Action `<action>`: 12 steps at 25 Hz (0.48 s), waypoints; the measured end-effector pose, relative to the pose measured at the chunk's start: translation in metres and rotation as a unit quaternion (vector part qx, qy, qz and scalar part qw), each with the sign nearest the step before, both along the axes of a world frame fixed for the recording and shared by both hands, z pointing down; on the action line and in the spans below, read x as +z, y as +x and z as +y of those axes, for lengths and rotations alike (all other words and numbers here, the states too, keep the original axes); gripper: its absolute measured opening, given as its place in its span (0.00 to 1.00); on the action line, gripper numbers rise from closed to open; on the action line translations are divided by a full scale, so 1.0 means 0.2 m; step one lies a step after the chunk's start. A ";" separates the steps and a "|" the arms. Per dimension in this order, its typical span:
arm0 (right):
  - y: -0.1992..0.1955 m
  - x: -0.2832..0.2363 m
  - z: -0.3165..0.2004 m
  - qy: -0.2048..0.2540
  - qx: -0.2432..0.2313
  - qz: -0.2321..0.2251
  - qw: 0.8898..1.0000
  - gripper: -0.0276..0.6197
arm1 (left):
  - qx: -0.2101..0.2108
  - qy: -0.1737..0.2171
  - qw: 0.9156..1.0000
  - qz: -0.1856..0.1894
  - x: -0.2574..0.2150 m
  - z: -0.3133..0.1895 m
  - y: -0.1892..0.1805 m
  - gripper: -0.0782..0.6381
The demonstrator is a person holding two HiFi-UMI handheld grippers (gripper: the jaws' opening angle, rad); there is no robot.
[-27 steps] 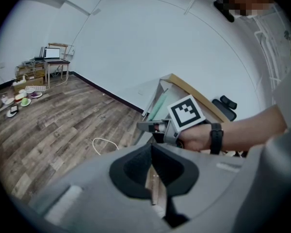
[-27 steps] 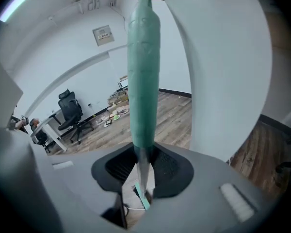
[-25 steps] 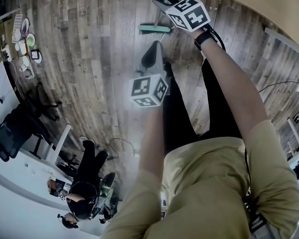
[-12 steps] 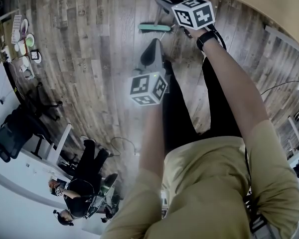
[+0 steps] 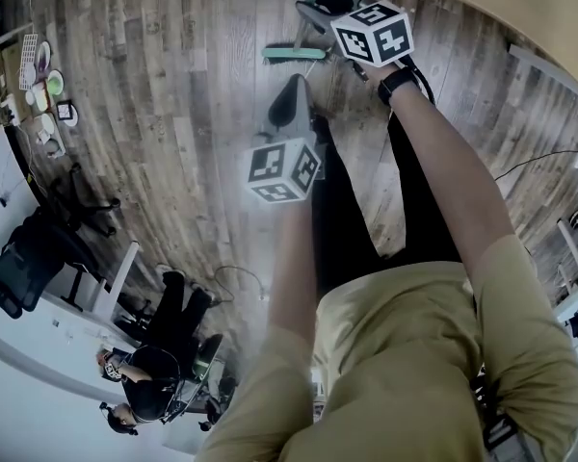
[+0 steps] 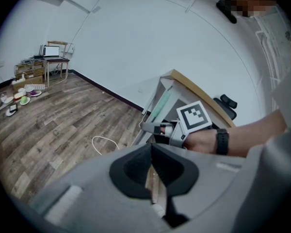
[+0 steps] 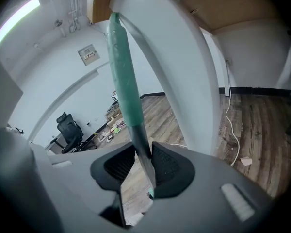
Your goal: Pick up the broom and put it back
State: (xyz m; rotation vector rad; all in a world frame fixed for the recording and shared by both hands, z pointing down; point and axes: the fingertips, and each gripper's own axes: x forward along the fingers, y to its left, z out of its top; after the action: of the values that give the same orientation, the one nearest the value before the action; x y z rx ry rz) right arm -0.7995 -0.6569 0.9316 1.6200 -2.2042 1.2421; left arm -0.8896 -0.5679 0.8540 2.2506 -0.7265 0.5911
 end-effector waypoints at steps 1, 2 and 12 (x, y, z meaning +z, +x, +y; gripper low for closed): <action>0.00 0.00 0.00 -0.001 0.001 -0.001 1.000 0.21 | 0.000 -0.001 1.000 0.000 0.00 0.00 0.00 0.11; 0.00 0.01 0.01 -0.002 0.000 -0.002 1.000 0.21 | -0.001 -0.001 1.000 0.000 0.01 0.00 -0.01 0.11; 0.02 0.11 0.08 -0.038 -0.004 0.006 0.999 0.43 | -0.001 -0.004 1.000 -0.002 0.02 0.01 -0.02 0.11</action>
State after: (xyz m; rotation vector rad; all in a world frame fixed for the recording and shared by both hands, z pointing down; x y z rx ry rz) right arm -0.7952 -0.6419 0.9536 1.5860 -2.1277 1.2937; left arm -0.8935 -0.5650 0.8583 2.2419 -0.7278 0.5954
